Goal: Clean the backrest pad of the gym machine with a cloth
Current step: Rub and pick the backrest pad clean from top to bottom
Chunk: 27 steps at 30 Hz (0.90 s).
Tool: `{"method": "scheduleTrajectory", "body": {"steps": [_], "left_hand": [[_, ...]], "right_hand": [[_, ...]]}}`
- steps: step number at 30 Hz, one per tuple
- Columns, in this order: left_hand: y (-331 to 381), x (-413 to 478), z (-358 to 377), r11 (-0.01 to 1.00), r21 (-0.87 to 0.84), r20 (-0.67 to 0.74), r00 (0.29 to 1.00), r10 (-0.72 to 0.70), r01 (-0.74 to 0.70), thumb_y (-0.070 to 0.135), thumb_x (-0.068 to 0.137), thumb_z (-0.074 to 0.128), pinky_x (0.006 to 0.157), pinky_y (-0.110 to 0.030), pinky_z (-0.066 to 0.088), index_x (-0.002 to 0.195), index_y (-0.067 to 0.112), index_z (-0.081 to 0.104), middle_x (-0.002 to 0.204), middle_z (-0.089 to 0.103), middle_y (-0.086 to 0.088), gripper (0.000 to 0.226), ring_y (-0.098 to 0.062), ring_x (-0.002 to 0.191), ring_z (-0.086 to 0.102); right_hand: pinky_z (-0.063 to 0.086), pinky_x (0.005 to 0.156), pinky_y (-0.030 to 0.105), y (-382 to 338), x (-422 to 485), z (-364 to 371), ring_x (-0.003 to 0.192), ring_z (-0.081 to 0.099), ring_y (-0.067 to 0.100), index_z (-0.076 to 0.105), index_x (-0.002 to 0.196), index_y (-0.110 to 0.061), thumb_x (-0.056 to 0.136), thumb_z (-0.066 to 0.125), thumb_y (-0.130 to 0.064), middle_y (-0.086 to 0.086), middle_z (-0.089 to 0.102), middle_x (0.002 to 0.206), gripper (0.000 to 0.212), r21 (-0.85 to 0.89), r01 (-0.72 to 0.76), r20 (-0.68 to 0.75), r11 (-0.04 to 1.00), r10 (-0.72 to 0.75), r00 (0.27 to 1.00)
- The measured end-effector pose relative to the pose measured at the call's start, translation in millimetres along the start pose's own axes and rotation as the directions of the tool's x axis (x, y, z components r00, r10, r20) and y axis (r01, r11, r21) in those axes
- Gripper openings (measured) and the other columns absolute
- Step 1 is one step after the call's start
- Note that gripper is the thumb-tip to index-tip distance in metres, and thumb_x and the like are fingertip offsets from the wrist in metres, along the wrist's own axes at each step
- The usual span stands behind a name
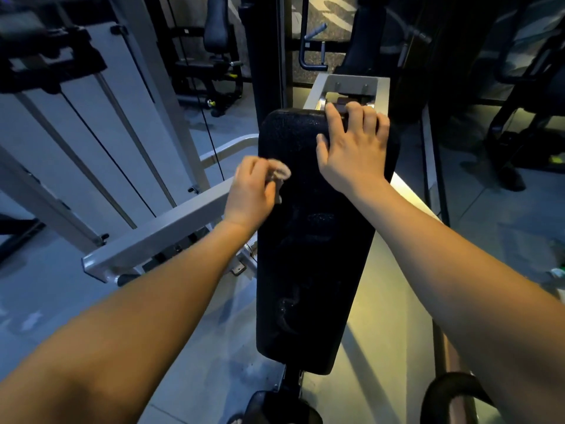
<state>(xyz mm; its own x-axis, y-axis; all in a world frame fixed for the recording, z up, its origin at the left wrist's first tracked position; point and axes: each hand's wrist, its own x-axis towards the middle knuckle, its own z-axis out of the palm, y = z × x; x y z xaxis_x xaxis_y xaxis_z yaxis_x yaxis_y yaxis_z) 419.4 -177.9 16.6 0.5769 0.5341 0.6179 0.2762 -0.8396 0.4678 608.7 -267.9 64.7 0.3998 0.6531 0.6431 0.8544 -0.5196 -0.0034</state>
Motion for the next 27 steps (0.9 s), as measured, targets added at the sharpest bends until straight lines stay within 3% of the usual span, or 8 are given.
{"method": "scheduleTrajectory", "body": {"steps": [4,7,10,13,18,22,25,27], "left_hand": [[18,54,2,0.995,0.102,-0.019,1.0,0.014,-0.012,0.022,0.08,0.034,0.087,-0.035,0.052,0.104,0.019,0.065,0.111,0.054,-0.004,0.039,-0.024,0.099,0.059],[11,30,22,0.978,0.206,-0.01,0.999,0.031,-0.028,0.024,0.075,0.033,0.083,-0.029,0.042,0.101,0.014,0.067,0.107,0.058,-0.009,0.044,-0.029,0.096,0.052],[-4,-24,33,0.984,0.171,0.114,0.993,0.036,-0.056,0.004,0.078,0.046,0.08,-0.034,0.048,0.098,0.008,0.067,0.103,0.058,-0.011,0.03,-0.025,0.092,0.052],[-16,-51,35,0.995,0.086,0.22,0.973,-0.068,0.05,-0.014,0.081,0.056,0.084,-0.033,0.052,0.095,0.011,0.066,0.103,0.055,-0.005,0.03,-0.025,0.096,0.059],[23,30,-2,0.994,-0.077,-0.053,0.995,-0.085,0.08,-0.01,0.087,0.049,0.083,-0.004,0.043,0.101,0.008,0.065,0.108,0.05,-0.003,0.028,0.013,0.093,0.053],[28,97,-10,0.995,0.031,-0.126,0.988,-0.089,0.094,-0.005,0.088,0.048,0.087,-0.008,0.039,0.11,0.011,0.067,0.11,0.047,-0.004,0.033,-0.014,0.102,0.052],[18,83,6,0.993,0.108,-0.1,0.994,-0.032,0.043,-0.001,0.085,0.051,0.085,-0.032,0.047,0.11,0.015,0.065,0.108,0.05,-0.008,0.033,-0.03,0.101,0.052],[9,54,16,0.99,0.135,-0.048,0.997,0.054,-0.047,0.008,0.083,0.047,0.078,-0.037,0.049,0.103,0.016,0.06,0.102,0.046,-0.004,0.025,-0.03,0.092,0.052]], "right_hand": [[0.009,0.121,0.052,10,-12,4,0.143,0.032,0.037,0.029,0.158,-0.029,0.101,0.035,-0.05,0.014,0.039,0.15,0.061,-0.017,-0.024,-0.006,1.0,0.024,1.0],[0.01,0.123,0.054,10,-15,8,0.144,0.032,0.037,0.028,0.16,-0.026,0.101,0.035,-0.049,0.014,0.039,0.152,0.063,-0.025,-0.02,-0.027,0.999,0.019,0.999],[0.012,0.124,0.055,8,-17,11,0.143,0.034,0.038,0.028,0.16,-0.025,0.102,0.034,-0.048,0.015,0.04,0.151,0.062,-0.048,-0.029,-0.049,0.998,0.026,0.998],[0.015,0.123,0.056,9,-18,13,0.142,0.036,0.038,0.028,0.16,-0.025,0.103,0.034,-0.047,0.015,0.042,0.15,0.061,-0.043,-0.02,-0.073,0.999,0.016,0.997],[0.015,0.123,0.055,11,-16,16,0.142,0.035,0.037,0.027,0.16,-0.026,0.103,0.032,-0.047,0.015,0.041,0.151,0.061,-0.064,-0.022,-0.083,0.998,0.017,0.996],[0.015,0.123,0.055,10,-16,18,0.142,0.036,0.037,0.028,0.159,-0.026,0.103,0.032,-0.048,0.014,0.041,0.151,0.061,-0.064,-0.023,-0.085,0.998,0.017,0.996],[0.015,0.123,0.055,11,-17,17,0.142,0.035,0.037,0.027,0.16,-0.026,0.103,0.032,-0.048,0.014,0.04,0.151,0.061,-0.069,-0.022,-0.076,0.997,0.016,0.997],[0.015,0.123,0.055,10,-16,18,0.142,0.036,0.037,0.028,0.159,-0.025,0.103,0.032,-0.048,0.014,0.041,0.151,0.061,-0.078,-0.031,-0.08,0.996,0.025,0.996]]}}
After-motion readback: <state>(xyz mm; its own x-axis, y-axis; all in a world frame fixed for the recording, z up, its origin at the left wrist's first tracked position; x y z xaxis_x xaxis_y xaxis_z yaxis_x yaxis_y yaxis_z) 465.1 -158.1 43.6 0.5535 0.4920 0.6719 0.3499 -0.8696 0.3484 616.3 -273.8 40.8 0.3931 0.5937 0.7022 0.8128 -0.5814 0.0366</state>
